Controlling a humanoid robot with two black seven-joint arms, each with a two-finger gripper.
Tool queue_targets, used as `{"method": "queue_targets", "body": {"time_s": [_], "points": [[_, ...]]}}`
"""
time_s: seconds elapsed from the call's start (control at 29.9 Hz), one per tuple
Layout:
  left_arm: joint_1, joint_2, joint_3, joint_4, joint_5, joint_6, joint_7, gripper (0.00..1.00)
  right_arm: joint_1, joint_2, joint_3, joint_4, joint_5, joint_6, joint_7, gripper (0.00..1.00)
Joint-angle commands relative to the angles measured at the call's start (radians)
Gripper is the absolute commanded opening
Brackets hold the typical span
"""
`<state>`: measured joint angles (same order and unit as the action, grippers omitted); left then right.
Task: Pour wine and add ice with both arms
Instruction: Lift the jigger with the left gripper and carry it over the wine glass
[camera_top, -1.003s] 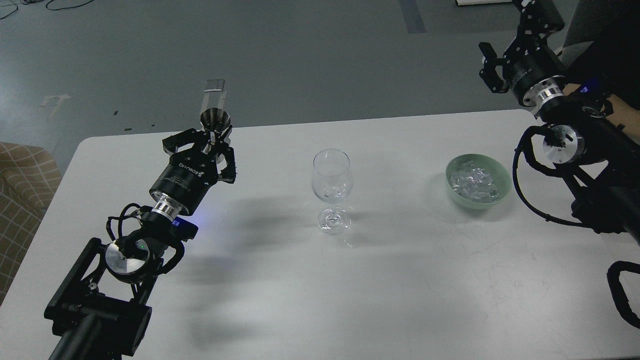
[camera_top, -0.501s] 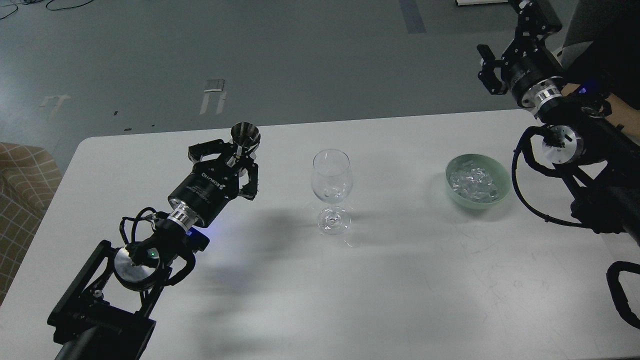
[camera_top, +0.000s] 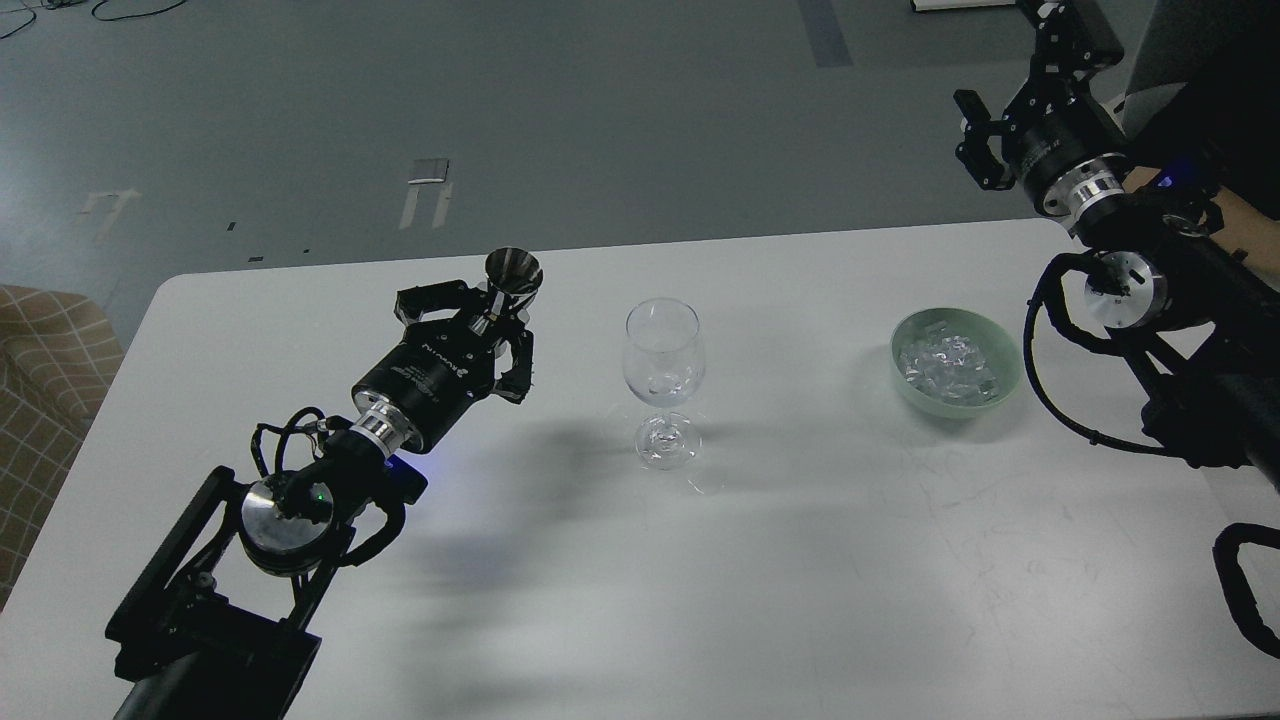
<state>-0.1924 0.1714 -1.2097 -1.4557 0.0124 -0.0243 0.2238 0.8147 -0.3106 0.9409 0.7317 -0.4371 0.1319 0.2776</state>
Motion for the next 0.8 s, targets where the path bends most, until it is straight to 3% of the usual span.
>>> {"method": "queue_targets", "body": {"time_s": [0.0, 0.5, 0.77], "points": [[-0.001, 0.011, 0.036, -0.023, 0.023, 0.017, -0.004, 0.00, 0.001, -0.001, 0.001, 0.001, 0.000, 0.000, 0.000, 1.00], [-0.007, 0.010, 0.052, -0.094, 0.104, 0.083, 0.000, 0.00, 0.001, -0.001, 0.001, 0.006, 0.000, 0.002, 0.000, 1.00], [-0.021, -0.004, 0.068, -0.103, 0.132, 0.113, 0.023, 0.00, 0.000, 0.001, -0.001, 0.006, 0.000, 0.002, 0.000, 1.00]]}}
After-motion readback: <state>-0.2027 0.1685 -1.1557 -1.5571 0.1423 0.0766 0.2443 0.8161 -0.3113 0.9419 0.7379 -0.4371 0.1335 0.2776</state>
